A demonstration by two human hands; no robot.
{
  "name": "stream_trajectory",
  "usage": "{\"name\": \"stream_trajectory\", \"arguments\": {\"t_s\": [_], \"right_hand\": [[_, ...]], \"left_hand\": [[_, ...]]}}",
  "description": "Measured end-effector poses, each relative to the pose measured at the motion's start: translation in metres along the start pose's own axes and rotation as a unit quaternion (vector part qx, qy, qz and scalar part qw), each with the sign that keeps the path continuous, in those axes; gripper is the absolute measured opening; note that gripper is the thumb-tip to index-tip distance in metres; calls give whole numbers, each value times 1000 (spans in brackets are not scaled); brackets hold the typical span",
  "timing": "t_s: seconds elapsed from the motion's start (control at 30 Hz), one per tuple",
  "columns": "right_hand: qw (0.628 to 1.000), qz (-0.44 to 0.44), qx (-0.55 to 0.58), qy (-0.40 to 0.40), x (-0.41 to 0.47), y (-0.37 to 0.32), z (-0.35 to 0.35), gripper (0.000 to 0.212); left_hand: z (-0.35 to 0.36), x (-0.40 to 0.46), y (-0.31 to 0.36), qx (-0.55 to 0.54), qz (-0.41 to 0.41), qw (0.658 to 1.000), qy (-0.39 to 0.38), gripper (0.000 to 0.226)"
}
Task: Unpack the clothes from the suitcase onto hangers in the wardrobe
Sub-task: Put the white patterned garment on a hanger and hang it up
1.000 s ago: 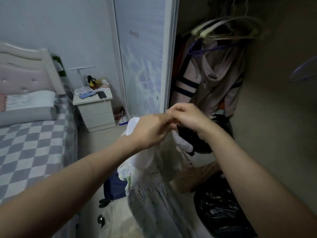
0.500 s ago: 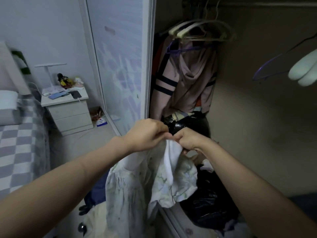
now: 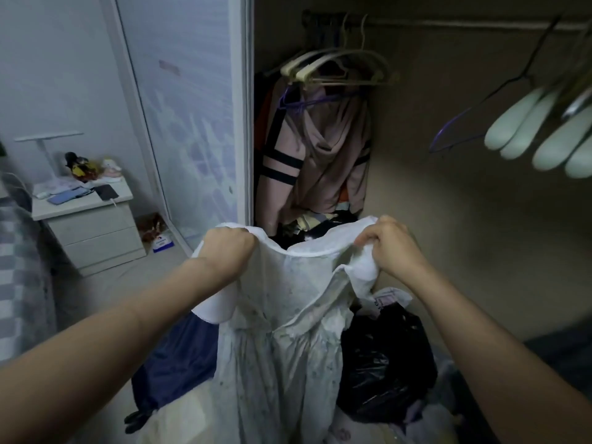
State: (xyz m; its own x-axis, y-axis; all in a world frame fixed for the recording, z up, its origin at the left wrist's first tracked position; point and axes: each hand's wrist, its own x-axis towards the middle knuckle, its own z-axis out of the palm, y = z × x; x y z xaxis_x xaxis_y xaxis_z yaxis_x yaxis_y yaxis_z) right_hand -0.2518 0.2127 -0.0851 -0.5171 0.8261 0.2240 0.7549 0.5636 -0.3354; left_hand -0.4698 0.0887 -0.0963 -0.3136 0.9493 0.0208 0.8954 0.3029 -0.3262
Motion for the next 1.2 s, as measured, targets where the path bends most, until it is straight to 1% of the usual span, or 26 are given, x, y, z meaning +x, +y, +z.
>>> {"name": "stream_trajectory", "arguments": {"t_s": [0.03,0.07,0.1,0.13,0.2,0.23,0.3,0.33,0.4,0.47,0.5,0.53,0.57,0.6,0.63,0.67,0.73,0.83,1.0,1.1,1.2], "right_hand": [[1000,5,25,14,-2,5,-5,42],[998,12,60,25,-3,10,-9,43],[994,26,98,37,-4,16,-13,44],[989,46,133,52,-5,23,-18,44],[970,97,201,95,-9,40,-28,43],[955,122,240,122,-10,48,-31,43],[909,185,322,190,-16,67,-41,46],[882,218,353,222,-20,74,-45,46],[834,260,386,295,-29,89,-59,44],[789,268,396,387,-40,103,-80,42],[765,265,401,429,-45,107,-92,42],[743,257,406,467,-48,113,-108,41],[729,242,416,487,-49,116,-124,39],[723,226,431,491,-47,118,-138,37],[721,212,448,485,-45,121,-155,32],[725,204,463,468,-40,122,-168,25],[739,202,479,430,-28,126,-193,18],[757,208,486,384,-6,132,-215,20],[773,221,510,306,19,143,-222,25],[778,219,502,307,32,147,-230,22],[763,216,522,315,45,149,-238,18]], "left_hand": [[0,3,2,0,3,1000,25,28],[0,5,2,-1,13,997,73,25],[-3,7,4,2,41,990,134,22],[-8,11,7,14,66,982,178,21],[-22,19,21,-40,123,956,263,19],[-28,23,31,-78,145,946,279,24],[-55,28,57,-129,184,930,292,38],[-65,31,68,-152,207,922,290,40],[-86,37,89,-158,248,907,301,38],[-108,43,106,-136,272,897,321,37],[-119,43,114,-121,274,896,327,39],[-129,46,122,-113,273,900,321,44],[-137,51,128,-131,271,901,312,47],[-143,57,133,-161,260,895,325,49],[-154,60,138,-179,260,898,307,50],[-163,61,141,-186,258,906,280,51],[-180,68,147,-203,265,900,280,49],[-195,80,154,-212,280,897,267,47],[-208,82,171,-186,293,904,249,48],[-211,85,178,-186,293,904,251,48],[-215,87,180,-180,293,908,241,48]]}}
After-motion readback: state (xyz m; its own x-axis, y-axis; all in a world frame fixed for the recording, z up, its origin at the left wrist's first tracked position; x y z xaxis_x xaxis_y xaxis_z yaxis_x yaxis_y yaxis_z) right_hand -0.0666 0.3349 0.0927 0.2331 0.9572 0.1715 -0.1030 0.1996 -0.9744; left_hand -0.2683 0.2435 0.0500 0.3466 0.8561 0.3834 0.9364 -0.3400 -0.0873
